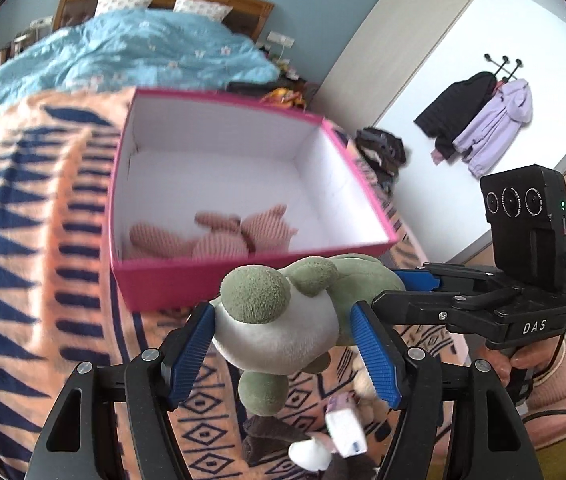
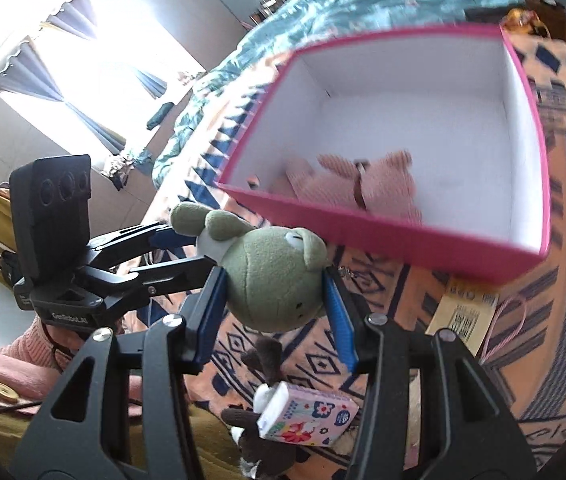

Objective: Organize objects
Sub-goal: 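Carry the green frog with the right gripper into the box and open it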

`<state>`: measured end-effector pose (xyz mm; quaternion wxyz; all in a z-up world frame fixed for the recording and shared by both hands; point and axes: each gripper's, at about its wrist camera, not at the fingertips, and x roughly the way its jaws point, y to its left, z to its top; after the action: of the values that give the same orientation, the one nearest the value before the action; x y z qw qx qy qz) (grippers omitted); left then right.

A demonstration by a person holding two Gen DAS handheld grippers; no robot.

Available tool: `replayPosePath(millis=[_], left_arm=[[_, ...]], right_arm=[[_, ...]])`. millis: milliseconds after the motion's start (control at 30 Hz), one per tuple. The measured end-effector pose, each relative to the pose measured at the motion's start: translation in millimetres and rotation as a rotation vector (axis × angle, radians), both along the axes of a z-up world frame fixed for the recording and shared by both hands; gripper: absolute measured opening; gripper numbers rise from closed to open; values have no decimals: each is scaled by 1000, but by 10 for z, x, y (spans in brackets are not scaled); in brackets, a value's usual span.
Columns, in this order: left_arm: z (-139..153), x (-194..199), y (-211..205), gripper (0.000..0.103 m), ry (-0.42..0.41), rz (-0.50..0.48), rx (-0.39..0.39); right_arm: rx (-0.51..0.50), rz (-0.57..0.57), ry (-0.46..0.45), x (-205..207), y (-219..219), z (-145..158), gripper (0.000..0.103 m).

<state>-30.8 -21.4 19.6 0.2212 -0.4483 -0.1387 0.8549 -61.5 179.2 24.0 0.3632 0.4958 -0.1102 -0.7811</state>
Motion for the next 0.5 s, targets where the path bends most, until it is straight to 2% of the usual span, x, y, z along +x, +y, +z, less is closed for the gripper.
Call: replayPosePath(millis=[167, 333, 500], left_arm=[[327, -61, -94, 71, 76, 12, 0], [516, -232, -141, 71, 129, 28, -26], [581, -453, -182, 71, 160, 54, -44]], right_arm=[[-35, 2, 74, -121, -2, 319, 51], [-56, 2, 140, -287, 4, 609, 51], [-67, -10, 164, -553, -89, 661, 51]])
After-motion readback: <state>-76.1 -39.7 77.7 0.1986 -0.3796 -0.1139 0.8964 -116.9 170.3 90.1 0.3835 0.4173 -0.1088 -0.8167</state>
